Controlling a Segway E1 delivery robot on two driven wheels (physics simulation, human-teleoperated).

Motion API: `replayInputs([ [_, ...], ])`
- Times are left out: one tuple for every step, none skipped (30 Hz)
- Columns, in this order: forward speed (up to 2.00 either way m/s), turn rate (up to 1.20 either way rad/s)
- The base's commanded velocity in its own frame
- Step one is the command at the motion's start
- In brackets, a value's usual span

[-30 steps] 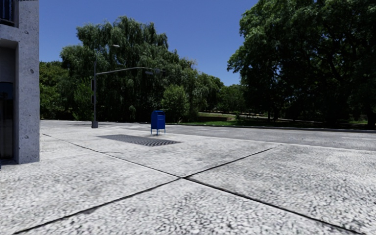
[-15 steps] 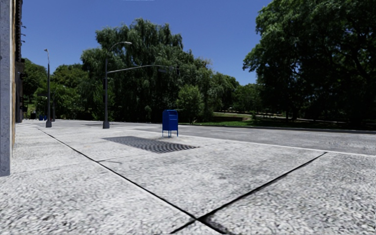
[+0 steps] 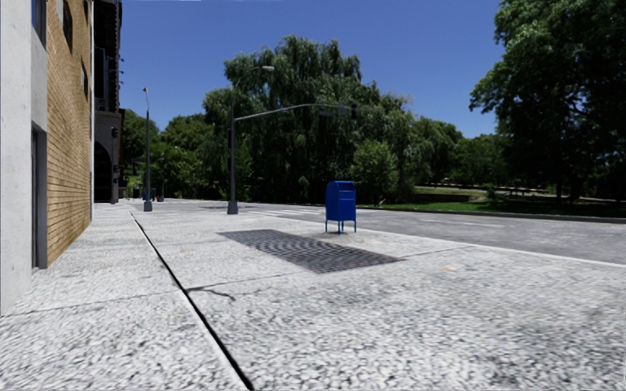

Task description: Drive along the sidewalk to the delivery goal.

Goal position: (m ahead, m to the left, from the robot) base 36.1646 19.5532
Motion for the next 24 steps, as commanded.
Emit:
replayInputs([
  [2.0, 0.0],
  [2.0, 0.0],
  [2.0, 0.0],
  [2.0, 0.0],
  [2.0, 0.0],
  [2.0, 0.0],
  [2.0, 0.0],
  [2.0, 0.0],
  [2.0, 0.0],
  [2.0, 0.06],
  [2.0, 0.06],
  [2.0, 0.27],
  [2.0, 0.38],
  [2.0, 0.42],
  [2.0, 0.42],
  [2.0, 0.43],
  [2.0, 0.43],
  [2.0, 0.43],
  [2.0, 0.44],
  [2.0, 0.45],
  [2.0, 0.45],
  [2.0, 0.45],
  [2.0, 0.46],
  [2.0, 0.48],
])
